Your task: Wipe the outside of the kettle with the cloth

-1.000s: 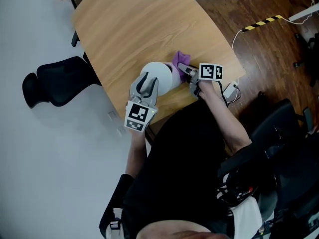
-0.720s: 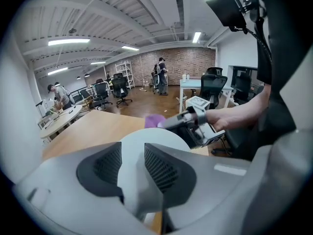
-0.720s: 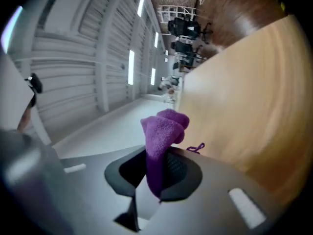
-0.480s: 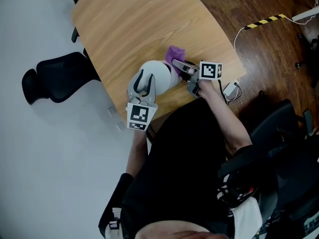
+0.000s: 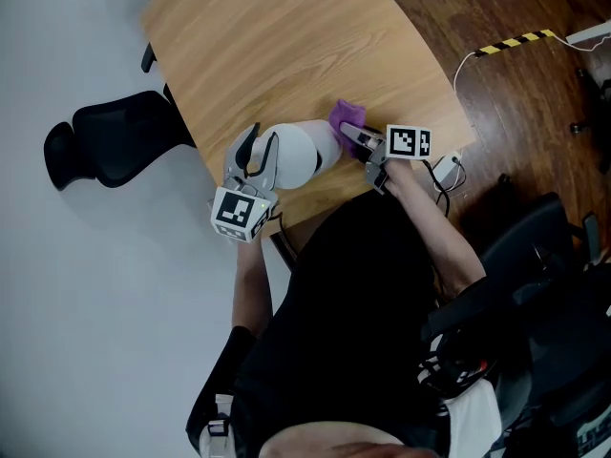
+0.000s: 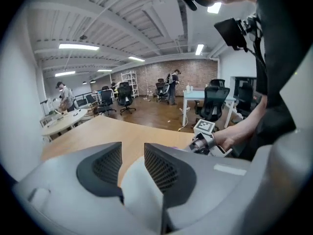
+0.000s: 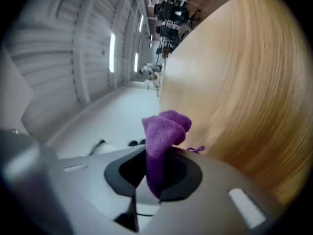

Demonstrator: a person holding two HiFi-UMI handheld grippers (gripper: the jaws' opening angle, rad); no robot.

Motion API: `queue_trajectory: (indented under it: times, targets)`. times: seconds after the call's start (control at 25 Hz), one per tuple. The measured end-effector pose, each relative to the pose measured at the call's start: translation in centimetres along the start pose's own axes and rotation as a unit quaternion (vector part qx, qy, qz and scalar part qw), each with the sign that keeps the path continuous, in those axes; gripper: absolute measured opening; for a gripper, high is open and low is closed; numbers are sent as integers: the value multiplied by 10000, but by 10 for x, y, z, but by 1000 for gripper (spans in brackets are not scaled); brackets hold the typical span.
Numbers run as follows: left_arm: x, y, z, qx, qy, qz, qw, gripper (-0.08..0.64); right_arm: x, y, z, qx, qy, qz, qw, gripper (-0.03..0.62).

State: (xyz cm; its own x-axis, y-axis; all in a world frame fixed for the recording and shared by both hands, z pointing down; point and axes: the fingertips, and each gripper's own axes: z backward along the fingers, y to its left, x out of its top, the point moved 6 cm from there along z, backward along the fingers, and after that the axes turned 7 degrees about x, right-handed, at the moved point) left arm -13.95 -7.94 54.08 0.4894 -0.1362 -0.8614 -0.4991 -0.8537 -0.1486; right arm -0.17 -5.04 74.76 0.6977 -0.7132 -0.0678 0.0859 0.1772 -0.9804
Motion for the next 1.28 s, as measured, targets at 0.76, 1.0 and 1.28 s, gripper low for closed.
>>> queue_trajectory:
  times: [0.76, 1.0, 1.28]
  targets:
    - [-32, -8, -2, 449, 168, -417, 9980, 10, -27, -10, -7, -219, -327, -426, 9983, 52]
    - [-34, 4, -9, 245, 98, -544, 9982, 10, 4, 108, -50, 1660, -538, 514, 9833, 52]
    - [-31, -1, -9, 424, 43, -642, 9970, 11, -28, -68, -20, -1025, -186, -560, 9930, 51]
